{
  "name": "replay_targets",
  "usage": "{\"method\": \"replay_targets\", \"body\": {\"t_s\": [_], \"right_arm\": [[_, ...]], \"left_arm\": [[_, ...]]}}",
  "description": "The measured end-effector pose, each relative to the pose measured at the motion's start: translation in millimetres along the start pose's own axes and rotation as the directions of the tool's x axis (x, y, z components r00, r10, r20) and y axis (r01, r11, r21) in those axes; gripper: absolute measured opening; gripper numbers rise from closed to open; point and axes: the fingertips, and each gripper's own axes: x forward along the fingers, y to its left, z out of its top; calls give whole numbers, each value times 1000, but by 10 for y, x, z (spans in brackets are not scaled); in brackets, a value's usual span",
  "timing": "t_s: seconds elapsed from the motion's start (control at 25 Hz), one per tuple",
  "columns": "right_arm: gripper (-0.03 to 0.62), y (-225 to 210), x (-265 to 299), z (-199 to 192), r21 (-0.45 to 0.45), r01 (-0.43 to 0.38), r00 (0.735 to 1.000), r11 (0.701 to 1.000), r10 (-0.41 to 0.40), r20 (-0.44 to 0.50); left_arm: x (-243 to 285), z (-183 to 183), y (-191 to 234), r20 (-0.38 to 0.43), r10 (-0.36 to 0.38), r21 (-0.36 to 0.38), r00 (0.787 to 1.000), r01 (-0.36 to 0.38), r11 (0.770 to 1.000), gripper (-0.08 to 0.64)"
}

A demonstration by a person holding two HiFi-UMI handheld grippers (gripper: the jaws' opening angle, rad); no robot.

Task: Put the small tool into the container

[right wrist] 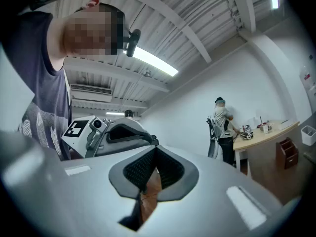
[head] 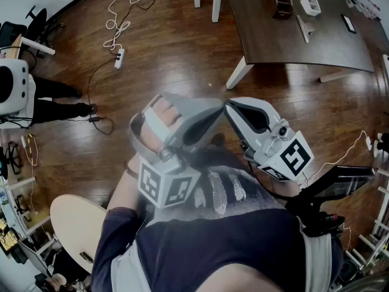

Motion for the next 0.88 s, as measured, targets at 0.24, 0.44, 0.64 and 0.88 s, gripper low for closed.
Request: {"method": "replay_targets", "body": {"t_s": [0.24, 0.44, 0.64, 0.88], "right_arm": [[0, -438, -341, 158, -159, 18, 999, 987, -26, -45], [0, -747, -554, 367, -157, 111, 993, 981, -115, -17], [0, -1016, -523, 388, -275, 229, 963, 934, -258, -75], [2, -1494, -644, 670, -288, 321, 928, 902, -361, -95]], "left_arm": [[706, 141, 116, 119, -83, -231, 989, 109, 967, -3], [1135, 278, 162, 346, -208, -461, 915, 359, 811, -3], [1424, 209, 259, 537, -241, -571, 808, 559, 601, -3], [1926, 428, 568, 726, -226, -493, 650, 720, 488, -3]]}}
